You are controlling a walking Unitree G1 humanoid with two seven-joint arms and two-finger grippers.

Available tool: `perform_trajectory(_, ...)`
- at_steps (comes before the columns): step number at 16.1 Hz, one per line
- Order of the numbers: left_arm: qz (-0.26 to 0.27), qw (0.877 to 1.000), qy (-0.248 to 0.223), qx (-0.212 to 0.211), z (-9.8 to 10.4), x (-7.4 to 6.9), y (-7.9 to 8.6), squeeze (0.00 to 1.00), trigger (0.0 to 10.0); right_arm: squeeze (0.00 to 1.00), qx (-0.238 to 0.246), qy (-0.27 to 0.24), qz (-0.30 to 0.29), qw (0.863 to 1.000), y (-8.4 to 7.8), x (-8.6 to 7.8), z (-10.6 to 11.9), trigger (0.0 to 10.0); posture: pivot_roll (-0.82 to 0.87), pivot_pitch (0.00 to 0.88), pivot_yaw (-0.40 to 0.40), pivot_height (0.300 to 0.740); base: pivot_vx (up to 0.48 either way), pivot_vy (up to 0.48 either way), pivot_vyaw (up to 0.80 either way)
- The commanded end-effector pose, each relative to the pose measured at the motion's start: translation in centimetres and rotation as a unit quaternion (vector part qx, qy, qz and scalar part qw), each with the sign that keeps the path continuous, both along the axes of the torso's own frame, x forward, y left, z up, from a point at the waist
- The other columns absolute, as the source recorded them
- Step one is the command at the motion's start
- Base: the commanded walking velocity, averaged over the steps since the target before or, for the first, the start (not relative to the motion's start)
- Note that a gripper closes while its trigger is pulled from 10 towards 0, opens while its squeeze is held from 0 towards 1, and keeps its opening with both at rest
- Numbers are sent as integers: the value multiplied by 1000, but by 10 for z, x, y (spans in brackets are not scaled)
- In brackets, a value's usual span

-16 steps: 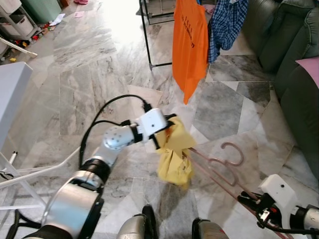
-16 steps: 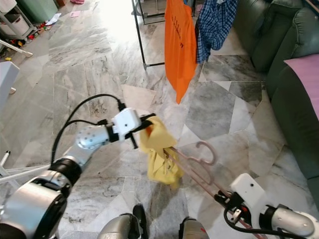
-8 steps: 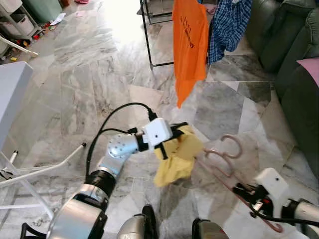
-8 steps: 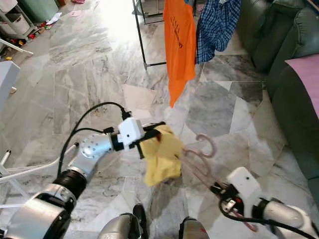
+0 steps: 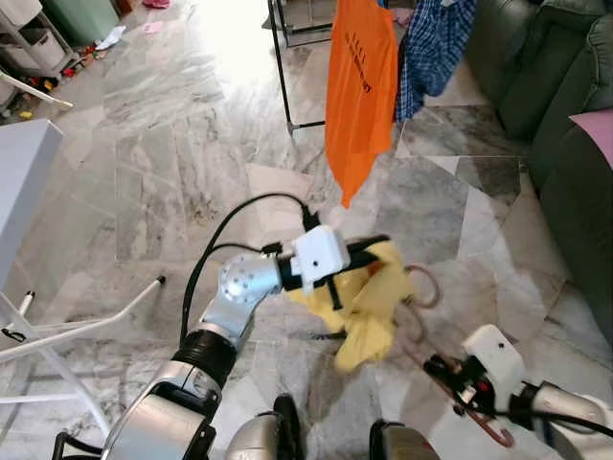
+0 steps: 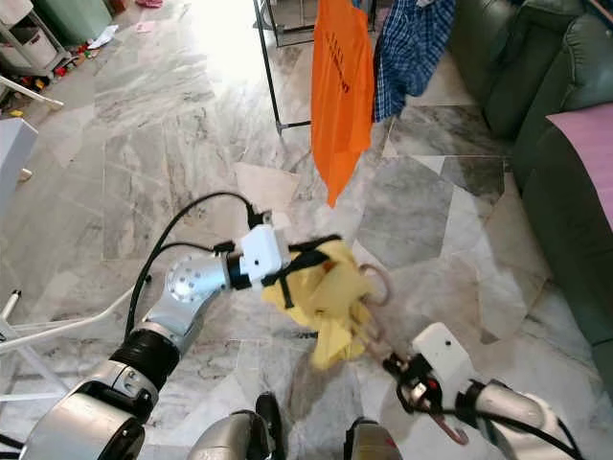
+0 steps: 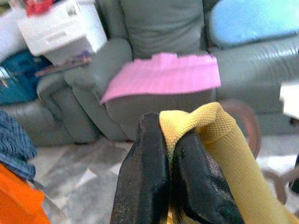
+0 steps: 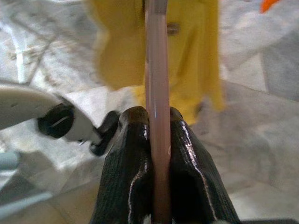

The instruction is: Hang hanger

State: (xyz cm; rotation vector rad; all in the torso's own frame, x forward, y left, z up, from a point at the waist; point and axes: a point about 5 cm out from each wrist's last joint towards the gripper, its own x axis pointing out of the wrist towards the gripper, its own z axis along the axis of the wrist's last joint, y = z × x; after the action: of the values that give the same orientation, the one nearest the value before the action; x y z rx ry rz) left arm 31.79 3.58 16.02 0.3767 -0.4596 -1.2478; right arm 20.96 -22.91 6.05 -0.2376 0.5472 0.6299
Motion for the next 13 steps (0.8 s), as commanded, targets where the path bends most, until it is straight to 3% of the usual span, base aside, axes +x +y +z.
perform_trajectory(1,2,1000,-8,-12,5,-1,5,0,10000,0,-1,-8,-28,1000,-2,0,-5,10000,-223,254,163,740,0,0,0)
perform_trajectory(4,76,996,10,-43,4,7,32,0,10000,0,43,-28,-232,971,-37,7,-12,10000,-220,258,165,740,0,0,0)
perform_trajectory(6,88,995,18,-46,1,6,41,0,10000,0,62,-43,-313,947,-55,7,-10,10000,-215,259,165,740,0,0,0)
perform_trajectory(9,92,995,41,-26,-14,-2,39,0,10000,0,109,-83,-386,913,-74,16,4,10000,-214,254,160,740,0,0,0)
perform_trajectory(12,84,995,55,-2,-30,-9,30,0,10000,0,139,-103,-385,906,-70,26,17,10000,-218,253,161,740,0,0,0)
perform_trajectory(13,64,995,80,11,-47,-20,17,0,10000,0,177,-131,-383,897,-63,38,34,10000,-222,251,163,740,0,0,0)
